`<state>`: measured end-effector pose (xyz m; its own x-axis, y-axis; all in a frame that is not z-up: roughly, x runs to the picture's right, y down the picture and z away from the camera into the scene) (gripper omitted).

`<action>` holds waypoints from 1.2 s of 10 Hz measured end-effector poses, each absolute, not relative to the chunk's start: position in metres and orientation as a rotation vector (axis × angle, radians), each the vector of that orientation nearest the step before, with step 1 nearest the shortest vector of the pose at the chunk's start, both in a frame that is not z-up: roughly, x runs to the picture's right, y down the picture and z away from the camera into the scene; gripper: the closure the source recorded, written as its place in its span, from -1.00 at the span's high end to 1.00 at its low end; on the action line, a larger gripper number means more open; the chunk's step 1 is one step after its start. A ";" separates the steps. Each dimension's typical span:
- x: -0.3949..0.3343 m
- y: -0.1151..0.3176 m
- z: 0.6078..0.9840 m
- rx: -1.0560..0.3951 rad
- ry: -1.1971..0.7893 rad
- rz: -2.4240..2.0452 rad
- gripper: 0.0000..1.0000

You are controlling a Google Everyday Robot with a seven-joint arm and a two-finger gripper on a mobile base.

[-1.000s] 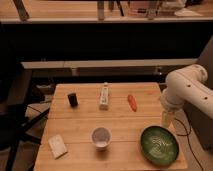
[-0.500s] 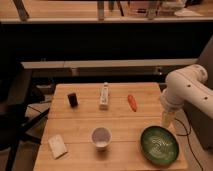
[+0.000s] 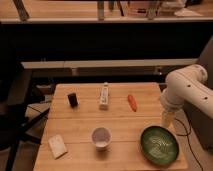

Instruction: Knock the eraser over

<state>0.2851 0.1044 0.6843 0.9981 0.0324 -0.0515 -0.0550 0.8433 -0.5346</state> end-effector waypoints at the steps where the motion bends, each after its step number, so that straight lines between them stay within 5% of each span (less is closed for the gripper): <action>1: 0.285 0.104 0.684 -0.565 0.041 0.046 0.60; 12: 0.238 0.069 0.711 -0.512 0.047 -0.112 0.60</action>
